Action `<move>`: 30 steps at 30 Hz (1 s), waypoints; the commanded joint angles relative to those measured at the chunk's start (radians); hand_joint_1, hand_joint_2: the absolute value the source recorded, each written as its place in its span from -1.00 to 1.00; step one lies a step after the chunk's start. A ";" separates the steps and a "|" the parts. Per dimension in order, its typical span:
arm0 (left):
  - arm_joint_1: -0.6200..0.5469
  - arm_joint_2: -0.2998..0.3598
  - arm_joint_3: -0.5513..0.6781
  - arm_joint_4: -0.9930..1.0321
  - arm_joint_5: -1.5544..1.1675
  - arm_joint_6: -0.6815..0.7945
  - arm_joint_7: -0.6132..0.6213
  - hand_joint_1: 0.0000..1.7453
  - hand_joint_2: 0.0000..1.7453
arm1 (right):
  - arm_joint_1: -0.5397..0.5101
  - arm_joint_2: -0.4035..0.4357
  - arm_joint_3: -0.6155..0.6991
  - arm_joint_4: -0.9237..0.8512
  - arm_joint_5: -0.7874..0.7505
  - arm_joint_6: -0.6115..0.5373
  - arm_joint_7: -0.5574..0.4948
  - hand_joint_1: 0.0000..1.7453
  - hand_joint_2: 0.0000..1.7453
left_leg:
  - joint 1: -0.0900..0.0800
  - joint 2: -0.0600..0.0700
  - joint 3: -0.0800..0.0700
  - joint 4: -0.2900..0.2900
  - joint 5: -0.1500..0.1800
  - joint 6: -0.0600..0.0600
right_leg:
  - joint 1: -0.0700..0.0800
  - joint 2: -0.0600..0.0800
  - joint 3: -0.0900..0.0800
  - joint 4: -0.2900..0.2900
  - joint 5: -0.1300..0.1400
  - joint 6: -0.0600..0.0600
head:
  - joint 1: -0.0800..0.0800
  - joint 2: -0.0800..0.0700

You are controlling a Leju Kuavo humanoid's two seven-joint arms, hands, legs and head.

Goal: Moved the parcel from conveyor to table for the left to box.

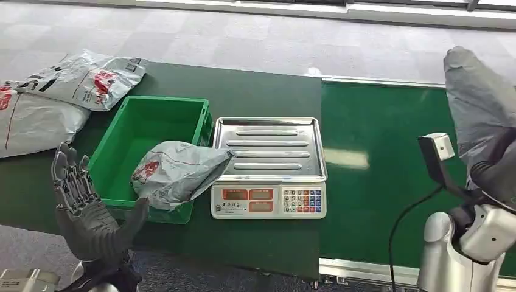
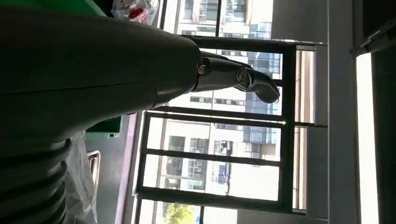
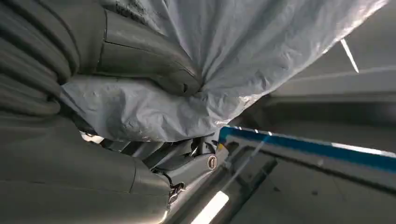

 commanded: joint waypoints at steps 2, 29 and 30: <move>-0.005 0.019 -0.010 0.046 0.012 0.024 -0.008 -1.00 1.00 | -0.071 0.106 0.039 -0.097 0.001 0.003 -0.051 1.00 1.00 | 0.000 0.003 0.000 0.000 0.000 0.001 | 0.000 0.006 -0.002 0.001 0.001 -0.002 | 0.000 0.000; -0.028 0.050 -0.014 0.086 0.037 -0.015 -0.038 -1.00 1.00 | -0.217 0.029 0.815 0.625 -0.235 0.327 -0.063 1.00 1.00 | 0.002 0.005 -0.001 -0.001 0.003 0.000 | 0.002 0.009 -0.004 0.001 0.004 -0.004 | 0.000 0.000; -0.027 0.053 -0.015 0.088 0.036 -0.011 -0.038 -1.00 1.00 | -0.217 0.027 0.819 0.624 -0.245 0.317 -0.069 1.00 1.00 | 0.002 0.005 0.000 -0.001 0.004 0.001 | 0.002 0.009 -0.004 0.001 0.004 -0.004 | 0.000 0.000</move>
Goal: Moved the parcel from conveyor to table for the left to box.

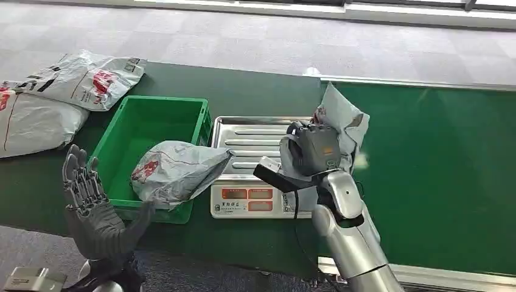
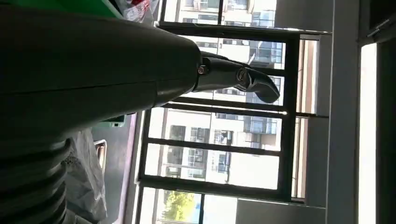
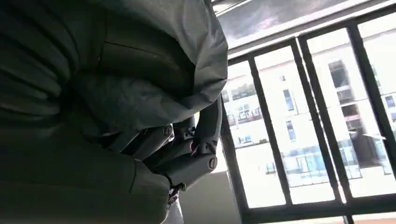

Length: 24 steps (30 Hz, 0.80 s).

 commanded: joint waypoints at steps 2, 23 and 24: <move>-0.019 0.045 -0.017 0.045 0.000 0.023 0.004 -1.00 1.00 | -0.072 -0.024 0.096 0.152 -0.030 -0.052 -0.003 1.00 1.00 | 0.001 0.001 0.001 -0.001 0.001 0.001 | 0.001 0.004 0.000 -0.001 0.001 -0.002 | 0.000 0.000; -0.019 0.048 -0.072 0.066 -0.005 0.080 0.008 -1.00 1.00 | -0.102 0.057 -0.055 -0.149 0.217 -0.354 0.026 1.00 1.00 | 0.000 0.000 -0.002 0.000 0.001 0.001 | 0.000 0.001 -0.003 0.001 0.000 -0.002 | 0.000 0.000; -0.010 0.045 -0.069 0.058 -0.002 0.075 0.006 -1.00 1.00 | -0.093 0.074 -0.077 -0.139 0.221 -0.354 0.008 1.00 1.00 | 0.000 0.000 -0.002 0.001 0.001 0.002 | 0.000 0.003 -0.003 0.001 0.000 -0.002 | 0.000 0.000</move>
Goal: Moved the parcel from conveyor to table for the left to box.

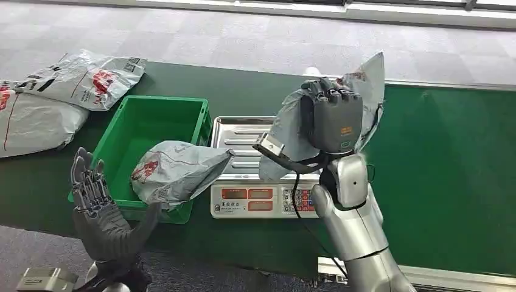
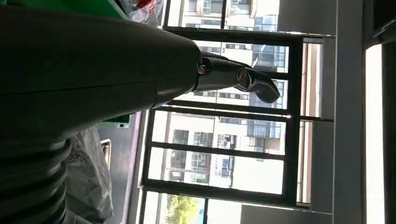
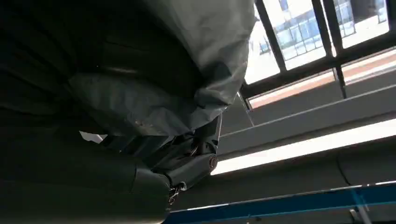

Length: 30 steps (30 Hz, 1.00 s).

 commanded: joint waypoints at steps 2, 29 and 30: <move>-0.020 0.033 -0.015 0.031 0.004 0.000 0.010 -1.00 1.00 | 0.010 0.027 -0.028 -0.019 0.029 -0.006 0.020 1.00 1.00 | 0.000 -0.001 0.001 -0.001 0.000 0.001 | 0.001 0.002 0.001 -0.001 0.000 -0.002 | 0.000 0.000; -0.040 0.059 -0.036 0.068 0.021 0.002 0.005 -1.00 1.00 | -0.173 0.012 -0.032 0.416 0.005 -0.006 0.115 1.00 1.00 | 0.000 0.001 0.000 0.000 0.000 0.001 | 0.000 0.004 0.000 0.000 0.001 -0.001 | 0.000 0.000; -0.045 0.060 -0.040 0.074 0.021 -0.001 0.005 -1.00 1.00 | -0.193 0.011 -0.036 0.445 0.006 -0.006 0.121 1.00 1.00 | 0.000 0.002 0.001 -0.001 0.001 0.001 | 0.000 0.005 0.000 0.000 0.001 -0.002 | 0.000 0.000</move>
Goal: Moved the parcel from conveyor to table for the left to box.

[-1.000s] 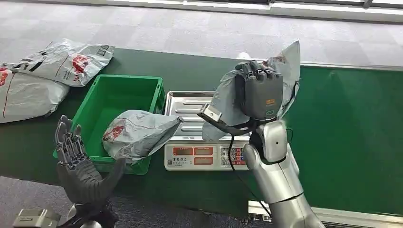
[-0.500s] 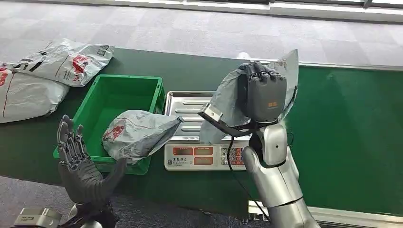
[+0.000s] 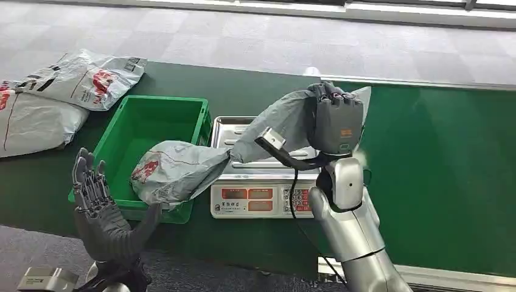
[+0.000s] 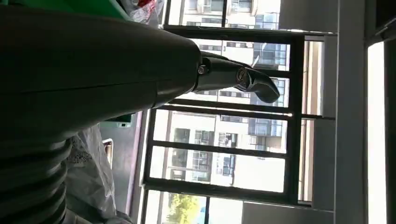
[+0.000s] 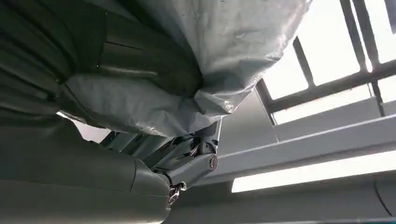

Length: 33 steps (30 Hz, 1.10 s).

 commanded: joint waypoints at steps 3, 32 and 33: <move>-0.054 0.044 -0.046 0.086 0.010 -0.002 0.005 -1.00 1.00 | -0.213 0.005 -0.047 0.399 0.003 -0.005 0.015 1.00 1.00 | 0.000 0.000 0.000 0.000 0.001 0.001 | 0.000 0.003 -0.001 0.000 0.001 -0.001 | 0.000 0.000; -0.048 0.030 -0.018 0.080 -0.006 -0.030 0.004 -1.00 1.00 | -0.270 0.027 -0.070 0.653 -0.283 0.188 -0.189 -1.00 -1.00 | 0.000 0.000 0.000 0.000 0.001 0.001 | 0.000 0.003 -0.001 0.000 0.001 -0.001 | 0.000 0.000; -0.046 0.028 -0.014 0.078 -0.008 -0.033 0.004 -1.00 1.00 | -0.262 0.026 -0.076 0.635 -0.319 0.221 -0.210 -1.00 -1.00 | 0.000 0.000 0.000 0.001 0.001 0.001 | 0.000 0.003 0.000 0.000 0.001 -0.001 | 0.000 0.000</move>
